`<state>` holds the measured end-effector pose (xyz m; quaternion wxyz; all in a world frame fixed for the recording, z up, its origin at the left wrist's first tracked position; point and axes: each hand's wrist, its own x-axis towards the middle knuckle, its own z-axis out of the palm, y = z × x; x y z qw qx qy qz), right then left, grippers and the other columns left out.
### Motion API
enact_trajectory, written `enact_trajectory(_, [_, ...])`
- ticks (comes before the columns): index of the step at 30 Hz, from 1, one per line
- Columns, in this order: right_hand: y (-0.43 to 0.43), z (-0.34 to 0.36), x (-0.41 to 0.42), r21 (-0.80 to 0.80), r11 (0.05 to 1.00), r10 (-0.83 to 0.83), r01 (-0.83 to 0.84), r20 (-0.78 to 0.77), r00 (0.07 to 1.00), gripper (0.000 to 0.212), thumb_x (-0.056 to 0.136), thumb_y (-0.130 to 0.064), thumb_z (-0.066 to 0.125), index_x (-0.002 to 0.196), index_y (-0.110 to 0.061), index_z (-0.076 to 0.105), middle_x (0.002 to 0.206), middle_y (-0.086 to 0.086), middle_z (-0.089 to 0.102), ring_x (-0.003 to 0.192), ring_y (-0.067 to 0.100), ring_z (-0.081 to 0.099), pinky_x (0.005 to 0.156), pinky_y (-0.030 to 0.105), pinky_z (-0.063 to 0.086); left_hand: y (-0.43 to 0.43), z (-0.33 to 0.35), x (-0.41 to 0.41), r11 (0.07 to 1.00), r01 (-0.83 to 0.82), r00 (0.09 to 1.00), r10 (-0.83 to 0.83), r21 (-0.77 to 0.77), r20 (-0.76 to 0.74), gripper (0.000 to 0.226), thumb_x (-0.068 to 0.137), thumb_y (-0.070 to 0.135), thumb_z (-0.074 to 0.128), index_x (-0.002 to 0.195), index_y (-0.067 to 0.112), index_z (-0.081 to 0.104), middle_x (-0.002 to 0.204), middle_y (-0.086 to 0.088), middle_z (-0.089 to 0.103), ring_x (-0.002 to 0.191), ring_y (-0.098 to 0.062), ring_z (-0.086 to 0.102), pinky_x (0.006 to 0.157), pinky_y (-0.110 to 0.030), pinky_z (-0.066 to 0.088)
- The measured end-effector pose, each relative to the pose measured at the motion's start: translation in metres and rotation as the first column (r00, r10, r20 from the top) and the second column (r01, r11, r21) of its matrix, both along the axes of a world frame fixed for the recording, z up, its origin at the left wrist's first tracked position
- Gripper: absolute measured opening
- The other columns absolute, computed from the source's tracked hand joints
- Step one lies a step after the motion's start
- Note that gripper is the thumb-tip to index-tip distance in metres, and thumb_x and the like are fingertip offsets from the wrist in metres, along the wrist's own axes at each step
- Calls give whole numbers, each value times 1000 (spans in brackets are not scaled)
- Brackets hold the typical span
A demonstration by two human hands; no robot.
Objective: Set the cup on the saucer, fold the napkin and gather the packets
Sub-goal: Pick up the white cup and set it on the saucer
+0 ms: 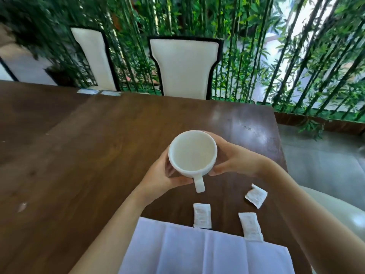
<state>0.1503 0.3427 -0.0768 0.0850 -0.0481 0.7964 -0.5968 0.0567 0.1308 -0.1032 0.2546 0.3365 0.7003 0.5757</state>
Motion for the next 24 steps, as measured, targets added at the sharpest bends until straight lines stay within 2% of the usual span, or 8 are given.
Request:
enact_trajectory(6, [-83, 34, -32, -59, 989, 133, -136, -59, 989, 87, 69, -5, 73, 135, -46, 33, 137, -13, 45, 131, 10, 43, 99, 25, 45, -93, 43, 6, 984, -171, 983, 174, 52, -60, 77, 67, 17, 82, 129, 41, 43, 124, 26, 56, 119, 2, 52, 80, -12, 50])
enact_trajectory(8, [-116, 39, -43, -81, 979, 184, -188, -64, 981, 87, 70, -1, 72, 134, -46, 34, 135, -14, 47, 129, 9, 45, 96, 24, 46, -130, 52, 9, 970, -234, 969, 238, 58, -65, 77, 65, 17, 83, 125, 47, 45, 122, 30, 56, 117, 6, 52, 77, -11, 50])
enact_trajectory(11, [-171, 48, -59, -148, 945, 286, -293, -64, 956, 88, 73, 4, 68, 138, -41, 31, 135, -11, 47, 128, 11, 46, 94, 26, 49, -189, 66, 16, 929, -365, 928, 368, 61, -51, 77, 55, 29, 85, 113, 60, 46, 119, 35, 56, 115, 8, 52, 79, -13, 51])
enact_trajectory(15, [-250, 53, -78, -292, 870, 399, -397, -57, 915, 86, 71, 5, 68, 141, -29, 30, 143, 2, 41, 129, 20, 47, 94, 33, 49, -266, 73, 32, 844, -530, 844, 534, 87, -37, 87, 46, 32, 87, 122, 47, 46, 125, 23, 58, 119, -1, 53, 97, -29, 49])
enact_trajectory(18, [-308, 48, -90, -337, 806, 501, -486, -50, 864, 83, 72, 1, 68, 143, -22, 31, 141, 7, 43, 128, 25, 48, 96, 38, 49, -321, 67, 48, 758, -646, 757, 651, 89, -46, 87, 47, 29, 90, 120, 50, 46, 123, 27, 58, 116, 3, 53, 96, -26, 49])
enact_trajectory(22, [-380, 30, -102, -323, 731, 633, -601, -9, 774, 79, 75, 1, 65, 143, -26, 33, 144, 8, 42, 129, 26, 46, 103, 40, 46, -385, 45, 63, 643, -766, 641, 765, 15, -56, 86, 49, 26, 90, 112, 61, 42, 123, 28, 55, 117, 0, 52, 97, -30, 48])
enact_trajectory(24, [-410, 16, -107, -315, 710, 670, -630, 23, 742, 79, 77, 4, 62, 143, -27, 33, 143, 6, 43, 130, 25, 45, 104, 39, 45, -411, 31, 67, 612, -790, 612, 788, -24, -63, 90, 51, 26, 90, 119, 55, 40, 126, 25, 52, 120, -4, 51, 98, -32, 48])
